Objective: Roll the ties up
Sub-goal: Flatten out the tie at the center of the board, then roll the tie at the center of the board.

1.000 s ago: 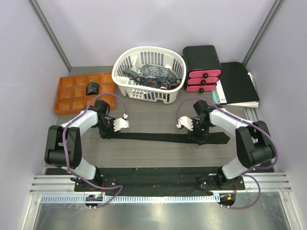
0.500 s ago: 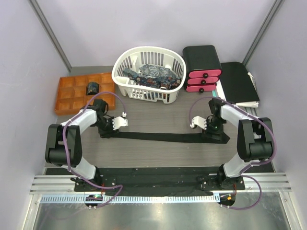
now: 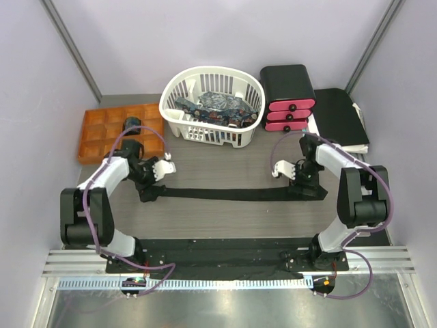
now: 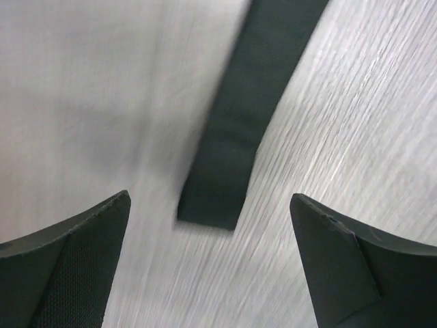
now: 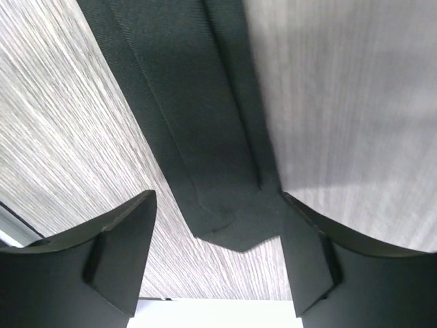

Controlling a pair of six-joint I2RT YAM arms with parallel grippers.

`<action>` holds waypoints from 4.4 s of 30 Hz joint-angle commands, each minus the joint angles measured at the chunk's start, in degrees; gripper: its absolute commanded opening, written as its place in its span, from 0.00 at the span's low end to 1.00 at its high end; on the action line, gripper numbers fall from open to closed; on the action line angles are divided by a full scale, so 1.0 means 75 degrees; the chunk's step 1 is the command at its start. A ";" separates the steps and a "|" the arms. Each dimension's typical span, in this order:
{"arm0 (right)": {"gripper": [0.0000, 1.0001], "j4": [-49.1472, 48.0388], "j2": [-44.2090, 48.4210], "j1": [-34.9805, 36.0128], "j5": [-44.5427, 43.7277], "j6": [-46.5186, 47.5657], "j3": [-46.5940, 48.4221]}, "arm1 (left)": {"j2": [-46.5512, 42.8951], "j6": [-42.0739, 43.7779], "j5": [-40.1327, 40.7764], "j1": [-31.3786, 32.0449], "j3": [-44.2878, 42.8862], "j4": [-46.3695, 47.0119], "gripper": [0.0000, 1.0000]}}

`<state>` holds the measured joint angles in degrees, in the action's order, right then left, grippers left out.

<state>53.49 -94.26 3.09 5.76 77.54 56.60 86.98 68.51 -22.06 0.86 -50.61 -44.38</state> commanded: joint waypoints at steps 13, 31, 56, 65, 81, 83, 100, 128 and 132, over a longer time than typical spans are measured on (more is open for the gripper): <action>1.00 -0.1987 0.0921 0.0243 0.5133 -0.6316 0.2965 | -0.3207 -0.2771 -0.3295 -0.0971 -0.0284 0.0385 1.00; 0.67 -0.5854 -0.0193 0.4228 0.4131 -1.0219 0.0927 | -0.0114 0.3580 -0.2413 -0.2283 -0.0284 -0.1655 0.83; 0.20 -0.5937 -0.1717 0.4779 0.3287 -1.0092 0.0493 | 0.0181 0.3955 -0.2483 -0.2190 0.0326 -0.0503 0.41; 0.19 -0.5926 -0.1425 0.4779 0.3544 -1.0279 0.0656 | -0.0499 0.3862 -0.2882 -0.1546 0.0092 -0.1383 0.29; 0.46 -0.8584 -0.0651 0.4767 0.3978 -1.4366 0.0236 | -0.0582 0.0992 -0.3011 0.0621 0.0115 0.0162 0.22; 0.52 -0.9145 -0.0674 0.4767 0.3838 -1.4790 -0.0057 | -0.0512 0.0502 -0.2801 0.0856 0.0162 0.0397 0.22; 0.20 -0.7417 0.0168 0.3350 0.4786 -1.4172 -0.0773 | -0.0640 -0.1377 -0.1793 0.2123 0.0010 0.1043 0.20; 0.10 -0.7097 -0.0733 0.2834 0.4353 -1.4474 -0.1991 | -0.0043 -0.2126 -0.1628 0.3423 -0.0693 0.1241 0.22; 0.10 -0.7437 -0.0780 0.2822 0.4330 -1.4639 -0.2039 | 0.0413 -0.2781 -0.1629 0.3984 -0.0811 0.1663 0.22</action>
<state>1.06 -99.07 24.40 40.03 -30.44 42.17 87.53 53.25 -33.04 27.40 -54.57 -35.90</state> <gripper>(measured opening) 0.102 0.223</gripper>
